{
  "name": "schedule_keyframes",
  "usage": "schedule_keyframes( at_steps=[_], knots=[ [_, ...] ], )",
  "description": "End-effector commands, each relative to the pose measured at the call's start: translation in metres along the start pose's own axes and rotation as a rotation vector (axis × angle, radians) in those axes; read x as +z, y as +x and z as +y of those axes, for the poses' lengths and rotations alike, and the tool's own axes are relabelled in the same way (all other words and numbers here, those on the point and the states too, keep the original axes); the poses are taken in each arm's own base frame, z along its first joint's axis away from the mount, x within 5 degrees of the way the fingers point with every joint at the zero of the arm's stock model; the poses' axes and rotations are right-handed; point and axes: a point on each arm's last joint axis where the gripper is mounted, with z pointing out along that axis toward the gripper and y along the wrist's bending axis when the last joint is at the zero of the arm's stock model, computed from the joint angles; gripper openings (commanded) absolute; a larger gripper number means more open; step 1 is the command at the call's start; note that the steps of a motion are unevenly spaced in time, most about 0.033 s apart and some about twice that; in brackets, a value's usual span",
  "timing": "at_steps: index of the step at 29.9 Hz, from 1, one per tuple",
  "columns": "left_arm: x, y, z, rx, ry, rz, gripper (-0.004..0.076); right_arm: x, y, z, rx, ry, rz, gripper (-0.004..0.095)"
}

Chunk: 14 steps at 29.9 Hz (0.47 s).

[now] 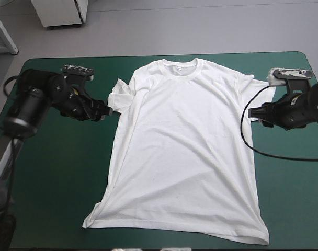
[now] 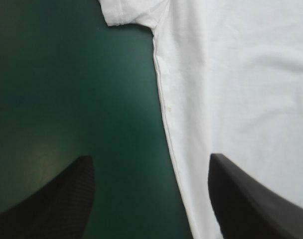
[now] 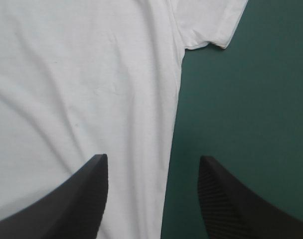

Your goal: Fold the cloth

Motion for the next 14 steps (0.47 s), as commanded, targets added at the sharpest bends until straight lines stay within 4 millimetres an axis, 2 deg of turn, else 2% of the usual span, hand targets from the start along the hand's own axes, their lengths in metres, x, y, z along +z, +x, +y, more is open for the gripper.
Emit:
schedule_keyframes(
  at_steps=[1,7,14],
  knots=[
    [0.011,-0.013,-0.001,-0.005,0.011,0.036,0.0473,0.002,-0.014,-0.011,0.035,-0.005,-0.017,0.0509],
    [0.06,-0.031,-0.009,0.001,0.015,0.071,0.0473,0.027,-0.023,-0.023,0.086,-0.021,0.035,0.0509],
    [0.111,-0.042,-0.014,0.012,0.016,0.126,0.0472,0.039,-0.029,-0.024,0.092,-0.021,0.029,0.0509]
  ],
)
